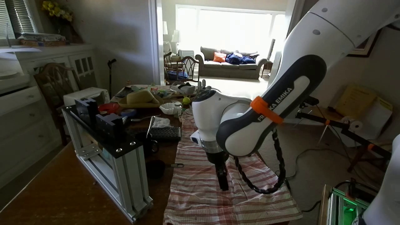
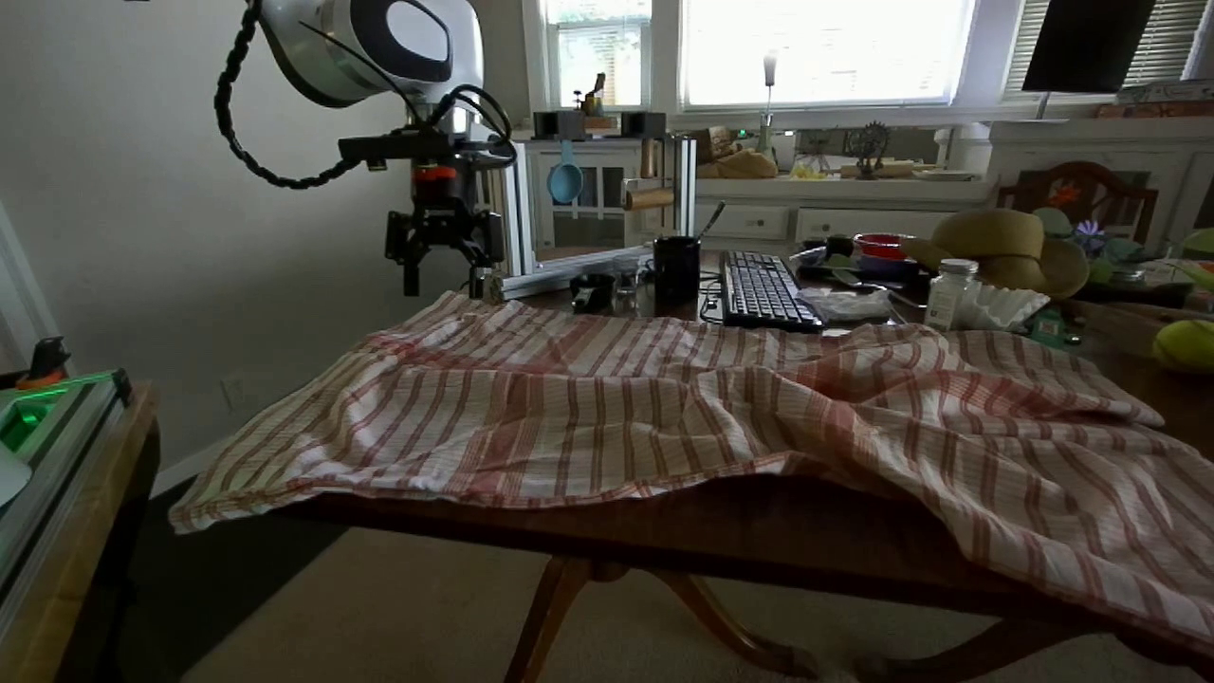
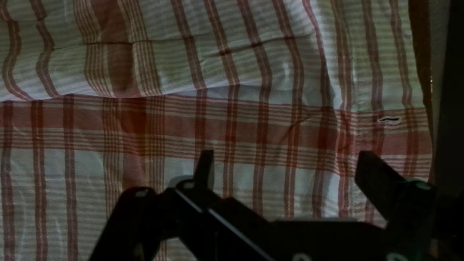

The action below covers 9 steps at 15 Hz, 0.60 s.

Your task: Fold the towel

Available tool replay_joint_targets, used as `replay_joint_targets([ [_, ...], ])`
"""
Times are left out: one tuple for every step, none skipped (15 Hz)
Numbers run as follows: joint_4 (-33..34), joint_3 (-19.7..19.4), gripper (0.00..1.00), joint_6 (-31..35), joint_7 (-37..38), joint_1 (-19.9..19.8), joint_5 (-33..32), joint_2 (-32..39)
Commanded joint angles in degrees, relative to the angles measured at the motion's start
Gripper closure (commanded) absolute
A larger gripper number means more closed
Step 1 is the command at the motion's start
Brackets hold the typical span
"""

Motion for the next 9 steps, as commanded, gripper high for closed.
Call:
replay_joint_targets([
  [-0.8,0.1,0.0,4.0,2.3,0.6,-0.9,1.1],
  [-1.0,0.3,0.0,4.8,2.6,0.9,-1.1,1.7],
  [-1.5,0.7,0.0,6.1,2.6,1.3,-1.2,2.3],
  [-1.9,0.6,0.0,7.6,4.3,1.8,-2.0,2.9],
  [-2.2,0.9,0.0,8.5,4.9,2.2,-1.6,3.6],
  [-2.3,1.2,0.0,9.0,5.1,2.6,-0.8,4.4],
  [-2.7,1.4,0.0,10.1,5.6,2.9,-0.6,5.0],
  [-3.0,1.4,0.0,11.5,6.6,3.3,-0.9,5.5],
  [-3.1,1.4,0.0,12.7,7.3,3.7,-1.2,6.1],
])
